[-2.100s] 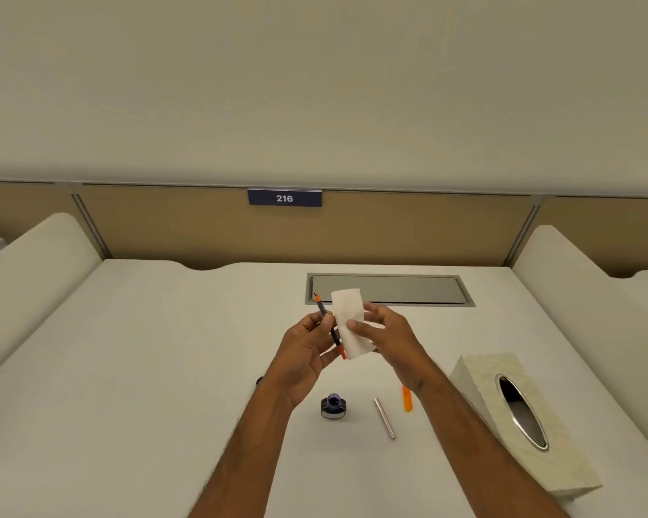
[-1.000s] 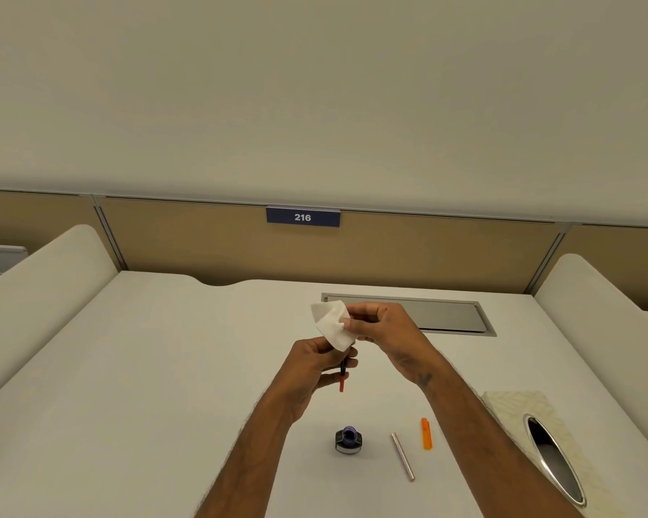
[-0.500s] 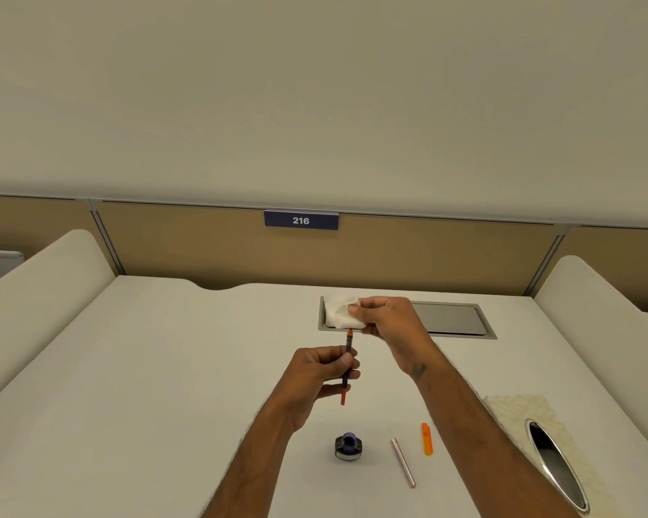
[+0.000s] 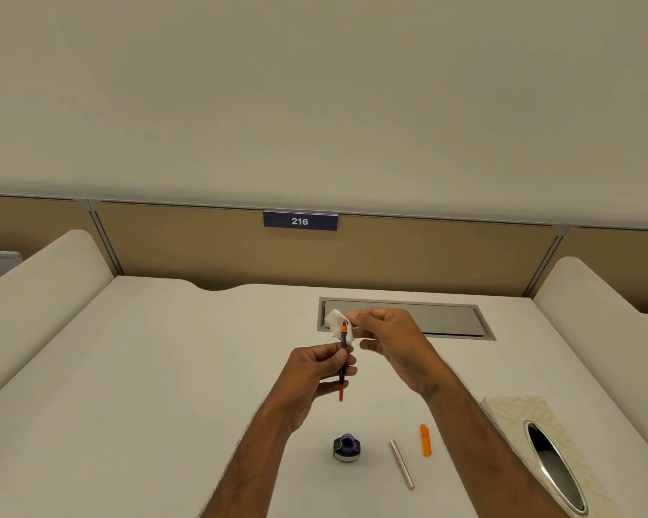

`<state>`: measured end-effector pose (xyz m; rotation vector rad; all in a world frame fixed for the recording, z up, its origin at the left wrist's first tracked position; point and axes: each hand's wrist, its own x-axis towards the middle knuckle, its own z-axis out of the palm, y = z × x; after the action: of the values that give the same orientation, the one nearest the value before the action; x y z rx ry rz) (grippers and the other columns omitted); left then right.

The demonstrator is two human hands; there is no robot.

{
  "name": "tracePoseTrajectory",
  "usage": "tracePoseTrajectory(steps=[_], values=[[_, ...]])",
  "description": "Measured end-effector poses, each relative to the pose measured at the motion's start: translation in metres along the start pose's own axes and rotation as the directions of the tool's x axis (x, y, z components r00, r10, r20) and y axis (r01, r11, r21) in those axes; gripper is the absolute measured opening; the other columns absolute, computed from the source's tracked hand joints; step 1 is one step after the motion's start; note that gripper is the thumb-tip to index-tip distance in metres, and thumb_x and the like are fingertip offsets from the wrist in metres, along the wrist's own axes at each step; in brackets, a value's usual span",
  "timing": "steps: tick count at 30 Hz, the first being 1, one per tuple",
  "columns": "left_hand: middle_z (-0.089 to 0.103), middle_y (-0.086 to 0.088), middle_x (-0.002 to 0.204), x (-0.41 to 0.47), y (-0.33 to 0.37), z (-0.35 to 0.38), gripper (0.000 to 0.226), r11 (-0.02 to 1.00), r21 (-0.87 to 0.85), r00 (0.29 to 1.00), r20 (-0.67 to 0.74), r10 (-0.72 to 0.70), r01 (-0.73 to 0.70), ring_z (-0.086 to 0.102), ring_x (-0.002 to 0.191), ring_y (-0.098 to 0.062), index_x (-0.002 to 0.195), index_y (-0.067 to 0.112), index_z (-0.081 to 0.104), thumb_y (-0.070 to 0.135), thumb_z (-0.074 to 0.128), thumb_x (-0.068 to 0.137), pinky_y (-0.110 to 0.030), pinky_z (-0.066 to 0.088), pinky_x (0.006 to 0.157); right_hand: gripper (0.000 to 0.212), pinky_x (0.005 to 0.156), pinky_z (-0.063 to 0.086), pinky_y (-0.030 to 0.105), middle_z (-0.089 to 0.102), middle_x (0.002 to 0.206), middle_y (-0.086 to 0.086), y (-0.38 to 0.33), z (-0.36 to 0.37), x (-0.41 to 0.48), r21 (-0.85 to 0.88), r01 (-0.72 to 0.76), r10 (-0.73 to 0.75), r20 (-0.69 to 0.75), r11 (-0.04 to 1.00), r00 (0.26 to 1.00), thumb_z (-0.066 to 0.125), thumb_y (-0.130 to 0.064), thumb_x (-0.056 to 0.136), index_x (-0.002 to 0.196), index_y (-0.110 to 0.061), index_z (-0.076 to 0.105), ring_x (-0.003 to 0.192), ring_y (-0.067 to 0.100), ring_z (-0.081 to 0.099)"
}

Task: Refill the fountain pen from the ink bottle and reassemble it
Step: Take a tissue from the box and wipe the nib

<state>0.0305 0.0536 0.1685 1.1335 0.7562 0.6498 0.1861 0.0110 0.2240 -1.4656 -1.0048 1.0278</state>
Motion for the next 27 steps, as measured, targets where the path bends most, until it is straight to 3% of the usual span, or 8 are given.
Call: tracePoseTrajectory(steps=[3,5,9,12,20,27], values=[[0.074,-0.006,0.089,-0.001,0.001,-0.001,0.020,1.000,-0.011,1.000,0.004,0.005,-0.005,0.072,0.086,-0.019,0.103,0.009,0.074,0.016,0.059,0.094,-0.036,0.058,0.081,0.016,0.079,0.052,0.025,0.076,0.099,0.003,0.002,-0.001,-0.002,0.127,-0.021,0.010,0.090,0.992,0.996,0.063,-0.020,0.091,0.101,-0.017,0.076,0.092,0.014,0.069],[0.073,-0.005,0.088,-0.002,0.003,-0.002,0.020,1.000,-0.005,1.000,0.020,0.009,-0.009,0.071,0.085,-0.019,0.103,0.008,0.074,0.016,0.059,0.094,-0.035,0.058,0.080,0.017,0.081,0.050,0.027,0.076,0.101,0.001,0.004,-0.001,-0.001,0.122,-0.034,0.020,0.113,0.992,0.993,0.067,-0.016,0.088,0.102,-0.020,0.075,0.095,0.015,0.068],[0.073,-0.006,0.087,-0.003,0.006,-0.001,0.019,1.000,-0.006,0.999,0.036,0.020,-0.020,0.070,0.084,-0.019,0.102,0.009,0.075,0.017,0.060,0.093,-0.035,0.058,0.079,0.032,0.091,0.048,0.035,0.075,0.104,0.004,0.005,0.001,0.001,0.040,-0.053,0.045,0.172,0.998,0.984,0.068,-0.035,0.082,0.106,-0.015,0.075,0.100,0.020,0.064],[0.073,-0.007,0.086,-0.002,0.008,-0.001,0.018,1.000,0.000,0.999,0.023,0.030,-0.030,0.071,0.083,-0.020,0.097,0.008,0.075,0.017,0.060,0.091,-0.033,0.058,0.077,0.033,0.101,0.049,0.037,0.074,0.106,0.009,0.005,0.002,-0.001,0.026,-0.031,0.025,0.228,0.999,0.973,0.063,-0.038,0.086,0.102,-0.012,0.074,0.105,0.025,0.066],[0.074,-0.007,0.087,-0.001,0.006,0.003,0.018,0.999,0.003,0.998,-0.018,0.052,-0.052,0.072,0.083,-0.019,0.099,0.010,0.076,0.018,0.062,0.092,-0.035,0.059,0.079,0.025,0.095,0.051,0.034,0.073,0.100,0.002,0.003,0.014,0.000,-0.155,0.041,-0.028,0.083,0.987,0.996,0.053,-0.032,0.097,0.096,-0.015,0.072,0.101,0.020,0.066],[0.074,-0.006,0.086,-0.002,0.009,0.003,0.018,0.999,0.047,1.000,0.008,0.010,-0.010,0.071,0.081,-0.018,0.101,0.007,0.074,0.017,0.062,0.092,-0.033,0.058,0.076,0.031,0.091,0.051,0.031,0.073,0.097,0.008,-0.003,0.016,0.005,0.008,-0.031,0.032,-0.041,0.999,0.999,0.054,-0.029,0.097,0.092,-0.004,0.072,0.094,0.018,0.064]])
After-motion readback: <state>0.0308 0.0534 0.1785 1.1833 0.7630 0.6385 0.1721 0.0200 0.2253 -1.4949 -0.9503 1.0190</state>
